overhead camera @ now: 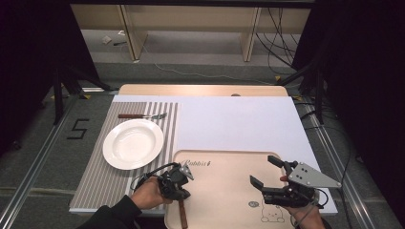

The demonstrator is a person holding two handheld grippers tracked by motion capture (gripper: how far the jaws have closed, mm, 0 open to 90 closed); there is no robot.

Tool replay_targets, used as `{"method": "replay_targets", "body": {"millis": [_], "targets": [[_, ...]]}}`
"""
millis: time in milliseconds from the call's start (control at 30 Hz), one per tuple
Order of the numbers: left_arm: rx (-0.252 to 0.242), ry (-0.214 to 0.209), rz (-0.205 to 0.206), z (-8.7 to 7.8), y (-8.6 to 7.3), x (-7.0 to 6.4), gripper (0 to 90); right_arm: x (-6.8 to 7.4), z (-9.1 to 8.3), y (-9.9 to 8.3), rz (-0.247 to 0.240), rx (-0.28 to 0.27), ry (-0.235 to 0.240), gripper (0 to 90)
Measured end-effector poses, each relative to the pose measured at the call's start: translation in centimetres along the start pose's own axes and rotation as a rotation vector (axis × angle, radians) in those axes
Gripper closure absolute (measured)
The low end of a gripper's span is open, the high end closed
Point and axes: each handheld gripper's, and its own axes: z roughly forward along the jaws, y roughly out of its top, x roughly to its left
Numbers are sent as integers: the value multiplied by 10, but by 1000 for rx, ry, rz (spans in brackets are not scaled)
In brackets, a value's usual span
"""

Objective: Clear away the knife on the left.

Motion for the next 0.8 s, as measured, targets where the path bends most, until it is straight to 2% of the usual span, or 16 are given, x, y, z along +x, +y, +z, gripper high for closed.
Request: {"method": "replay_targets", "body": {"millis": [433, 800], "targets": [[17, -3, -7, -3, -3, 4, 894, 0, 0, 0, 0, 0, 0, 162], [22, 12, -32, -7, -8, 11, 894, 0, 0, 0, 1, 0, 1, 162]]}}
